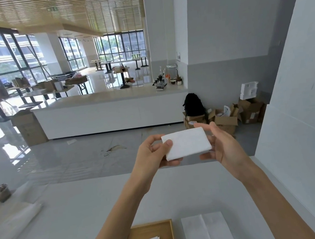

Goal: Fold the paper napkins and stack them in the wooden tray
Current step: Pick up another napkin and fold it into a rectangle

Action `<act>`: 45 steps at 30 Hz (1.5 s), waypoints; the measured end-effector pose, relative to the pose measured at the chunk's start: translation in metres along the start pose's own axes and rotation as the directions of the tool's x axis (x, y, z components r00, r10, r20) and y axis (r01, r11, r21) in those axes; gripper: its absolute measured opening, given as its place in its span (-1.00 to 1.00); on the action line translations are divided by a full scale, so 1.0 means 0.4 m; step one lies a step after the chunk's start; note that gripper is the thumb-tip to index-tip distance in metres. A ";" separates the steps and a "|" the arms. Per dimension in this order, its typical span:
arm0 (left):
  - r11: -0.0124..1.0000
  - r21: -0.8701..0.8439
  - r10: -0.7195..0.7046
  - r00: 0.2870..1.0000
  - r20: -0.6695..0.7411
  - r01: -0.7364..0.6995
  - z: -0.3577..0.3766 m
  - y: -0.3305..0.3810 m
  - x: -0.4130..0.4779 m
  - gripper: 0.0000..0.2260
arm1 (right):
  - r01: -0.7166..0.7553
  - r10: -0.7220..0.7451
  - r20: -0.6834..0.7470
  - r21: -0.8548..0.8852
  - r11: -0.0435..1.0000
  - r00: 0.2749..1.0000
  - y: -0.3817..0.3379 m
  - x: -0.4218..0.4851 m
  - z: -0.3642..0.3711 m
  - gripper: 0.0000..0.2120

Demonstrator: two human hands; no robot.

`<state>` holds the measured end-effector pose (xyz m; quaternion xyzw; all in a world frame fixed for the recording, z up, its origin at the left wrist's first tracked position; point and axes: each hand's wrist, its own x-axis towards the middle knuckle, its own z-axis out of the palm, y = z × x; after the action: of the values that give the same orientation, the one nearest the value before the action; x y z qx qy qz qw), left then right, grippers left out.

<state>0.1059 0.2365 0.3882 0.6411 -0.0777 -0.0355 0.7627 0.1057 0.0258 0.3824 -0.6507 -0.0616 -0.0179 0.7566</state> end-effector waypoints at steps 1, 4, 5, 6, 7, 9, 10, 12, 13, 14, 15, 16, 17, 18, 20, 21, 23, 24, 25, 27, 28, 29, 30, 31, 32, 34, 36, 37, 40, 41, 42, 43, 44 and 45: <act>1.000 0.013 0.007 1.000 -0.011 -0.007 -0.002 0.000 -0.002 -0.79 | -0.005 0.005 -0.003 -0.044 0.999 1.000 0.000 -0.003 0.003 -0.66; 0.999 0.037 0.017 1.000 -0.025 -0.016 -0.014 -0.004 -0.013 -0.78 | 0.066 -0.080 -0.065 -0.186 0.980 0.995 0.001 -0.010 0.020 -0.75; 0.999 0.047 0.014 1.000 -0.021 -0.013 -0.019 -0.005 -0.015 -0.78 | 0.098 -0.119 -0.088 -0.210 0.973 0.989 -0.001 -0.010 0.024 -0.74; 0.998 0.059 0.002 1.000 -0.007 -0.001 -0.026 -0.006 -0.017 -0.78 | 0.125 -0.152 -0.104 -0.231 0.965 0.983 -0.001 -0.010 0.026 -0.74; 0.997 0.070 -0.020 0.999 0.026 0.018 -0.034 -0.006 -0.020 -0.80 | 0.147 -0.178 -0.106 -0.250 0.957 0.978 -0.002 -0.010 0.028 -0.74; 0.995 0.048 -0.094 0.984 0.150 0.088 -0.050 -0.002 -0.027 -0.81 | 0.186 -0.210 -0.055 -0.291 0.939 0.976 -0.010 -0.010 0.033 -0.75; 0.991 0.020 -0.136 0.965 0.225 0.135 -0.055 0.001 -0.032 -0.76 | 0.203 -0.213 0.001 -0.310 0.929 0.977 -0.017 -0.011 0.036 -0.75; 0.978 -0.001 -0.198 0.921 0.336 0.210 -0.059 0.004 -0.043 -0.66 | 0.228 -0.191 0.135 -0.362 0.904 0.972 -0.032 -0.010 0.048 -0.78; 0.975 0.003 -0.207 0.905 0.371 0.222 -0.059 0.003 -0.047 -0.65 | 0.244 -0.180 0.192 -0.403 0.882 0.965 -0.039 -0.007 0.055 -0.78; 0.975 -0.001 -0.205 0.894 0.398 0.223 -0.056 0.000 -0.052 -0.66 | 0.263 -0.173 0.231 -0.450 0.854 0.957 -0.044 -0.004 0.063 -0.78; 0.974 -0.020 -0.198 0.893 0.405 0.225 -0.052 -0.005 -0.055 -0.67 | 0.288 -0.184 0.247 -0.499 0.817 0.951 -0.047 0.002 0.072 -0.77; 0.973 -0.049 -0.191 0.902 0.386 0.227 -0.048 -0.011 -0.057 -0.68 | 0.324 -0.218 0.249 -0.556 0.766 0.944 -0.047 0.009 0.079 -0.75; 0.971 -0.085 -0.181 0.919 0.350 0.224 -0.045 -0.016 -0.060 -0.68 | 0.380 -0.275 0.263 -0.611 0.695 0.925 -0.046 0.015 0.085 -0.72; 0.967 -0.135 -0.164 0.936 0.310 0.214 -0.042 -0.021 -0.064 -0.69 | 0.456 -0.335 0.312 -0.653 0.604 0.889 -0.046 0.016 0.091 -0.67; 0.946 -0.268 -0.115 0.961 0.251 0.184 -0.043 -0.030 -0.077 -0.69 | 0.613 -0.387 0.481 -0.685 0.394 0.787 -0.047 0.009 0.103 -0.60; 0.933 -0.320 -0.089 0.966 0.241 0.166 -0.045 -0.033 -0.086 -0.69 | 0.668 -0.362 0.568 -0.689 0.282 0.739 -0.048 0.001 0.111 -0.58; 0.918 -0.372 -0.050 0.970 0.237 0.138 -0.050 -0.034 -0.107 -0.69 | 0.741 -0.269 0.702 -0.667 0.074 0.659 -0.048 -0.013 0.129 -0.53; 0.911 -0.390 -0.042 0.971 0.236 0.134 -0.052 -0.031 -0.117 -0.69 | 0.757 -0.234 0.736 -0.654 -0.002 0.635 -0.047 -0.012 0.134 -0.50; 0.901 -0.413 -0.037 0.971 0.235 0.134 -0.054 -0.027 -0.127 -0.68 | 0.756 -0.219 0.745 -0.653 -0.047 0.630 -0.047 -0.004 0.137 -0.48; 0.869 -0.475 -0.030 0.972 0.233 0.141 -0.061 -0.021 -0.140 -0.67 | 0.698 -0.234 0.689 -0.714 -0.056 0.686 -0.052 0.018 0.140 -0.42; 0.852 -0.503 -0.024 0.972 0.234 0.142 -0.066 -0.020 -0.146 -0.66 | 0.658 -0.259 0.641 -0.753 -0.028 0.722 -0.057 0.025 0.141 -0.39; 0.840 -0.524 -0.020 0.972 0.233 0.143 -0.071 -0.020 -0.151 -0.65 | 0.637 -0.283 0.608 -0.771 0.011 0.741 -0.060 0.026 0.146 -0.36; 0.831 -0.536 -0.022 0.973 0.229 0.145 -0.076 -0.022 -0.155 -0.65 | 0.642 -0.300 0.602 -0.765 0.048 0.740 -0.061 0.020 0.154 -0.35; 0.827 -0.543 -0.027 0.975 0.220 0.145 -0.083 -0.024 -0.156 -0.65 | 0.670 -0.303 0.625 -0.739 0.067 0.720 -0.060 0.010 0.167 -0.34; 0.830 -0.540 -0.029 0.977 0.209 0.140 -0.089 -0.026 -0.155 -0.65 | 0.699 -0.295 0.656 -0.712 0.065 0.695 -0.055 0.002 0.180 -0.35; 0.847 -0.517 -0.029 0.982 0.188 0.124 -0.098 -0.024 -0.156 -0.65 | 0.676 -0.290 0.644 -0.736 0.017 0.708 -0.038 -0.002 0.198 -0.35; 0.854 -0.510 -0.021 0.987 0.160 0.101 -0.100 -0.020 -0.151 -0.66 | 0.508 -0.392 0.463 -0.861 0.013 0.795 -0.026 0.010 0.205 -0.32; 0.854 -0.513 -0.014 0.990 0.140 0.085 -0.102 -0.018 -0.147 -0.67 | 0.422 -0.447 0.340 -0.901 0.096 0.828 -0.024 0.012 0.211 -0.32; 0.856 -0.515 0.019 0.993 0.112 0.042 -0.102 -0.011 -0.132 -0.67 | 0.343 -0.333 0.150 -0.671 0.658 0.931 -0.015 -0.010 0.246 -0.47; 0.862 -0.506 0.035 0.993 0.115 0.028 -0.101 -0.008 -0.126 -0.66 | 0.321 -0.292 0.140 -0.534 0.782 0.946 -0.009 -0.020 0.263 -0.49; 0.869 -0.494 0.042 0.993 0.113 0.020 -0.100 -0.006 -0.121 -0.65 | 0.322 -0.291 0.138 -0.458 0.829 0.947 0.003 -0.026 0.275 -0.46; 0.879 -0.477 0.038 0.994 0.102 0.015 -0.100 -0.004 -0.116 -0.66 | 0.335 -0.307 0.135 -0.416 0.845 0.942 0.018 -0.027 0.282 -0.42; 0.893 -0.451 0.031 0.996 0.083 0.009 -0.100 -0.003 -0.111 -0.67 | 0.355 -0.332 0.129 -0.388 0.850 0.934 0.030 -0.026 0.287 -0.40; 0.911 -0.413 0.031 0.998 0.063 -0.002 -0.099 -0.004 -0.109 -0.68 | 0.364 -0.348 0.112 -0.363 0.858 0.931 0.036 -0.024 0.291 -0.40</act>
<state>0.0694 0.2813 0.3770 0.4632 -0.0998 -0.0667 0.8781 0.0895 0.1423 0.3843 -0.7617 -0.1923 -0.1550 0.5990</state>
